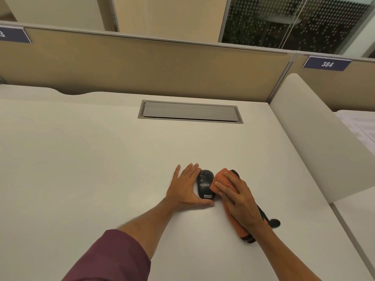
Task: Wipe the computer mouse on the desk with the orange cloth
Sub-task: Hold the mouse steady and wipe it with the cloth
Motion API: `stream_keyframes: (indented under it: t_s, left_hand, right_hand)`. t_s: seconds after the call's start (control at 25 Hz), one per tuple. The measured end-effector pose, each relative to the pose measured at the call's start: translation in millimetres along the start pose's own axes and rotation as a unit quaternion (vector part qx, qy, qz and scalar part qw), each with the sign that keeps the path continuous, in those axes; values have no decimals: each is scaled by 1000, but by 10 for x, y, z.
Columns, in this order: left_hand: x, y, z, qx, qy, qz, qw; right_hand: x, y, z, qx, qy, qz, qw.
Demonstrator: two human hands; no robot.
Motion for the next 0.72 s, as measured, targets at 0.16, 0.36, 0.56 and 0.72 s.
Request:
stream_keyframes:
  t_s: [0.16, 0.36, 0.56, 0.72]
  left_hand:
    - [1, -9, -7, -3, 2, -3, 1000]
    - [-20, 2, 13, -13, 7, -4, 1000]
    - [-24, 1, 22, -13, 8, 1, 1000]
    - [-39, 3, 35, -11, 15, 11, 1000]
  right_hand:
    - [-107, 178, 96, -5, -32, 31, 999]
    - [-143, 451, 3, -143, -61, 57, 986]
    - [-135, 475, 51, -180, -46, 87, 979]
    - [-192, 601, -100, -199, -86, 136, 967]
Point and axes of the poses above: each hand's wrist, its own y-axis towards the middle knuckle, its own x-axis out of the back of the hand, z = x × y, the point moved 6 cm from there along y, towards the middle knuckle, and after that the axes turned 5 degrees about -z, right-handed, at the moved point
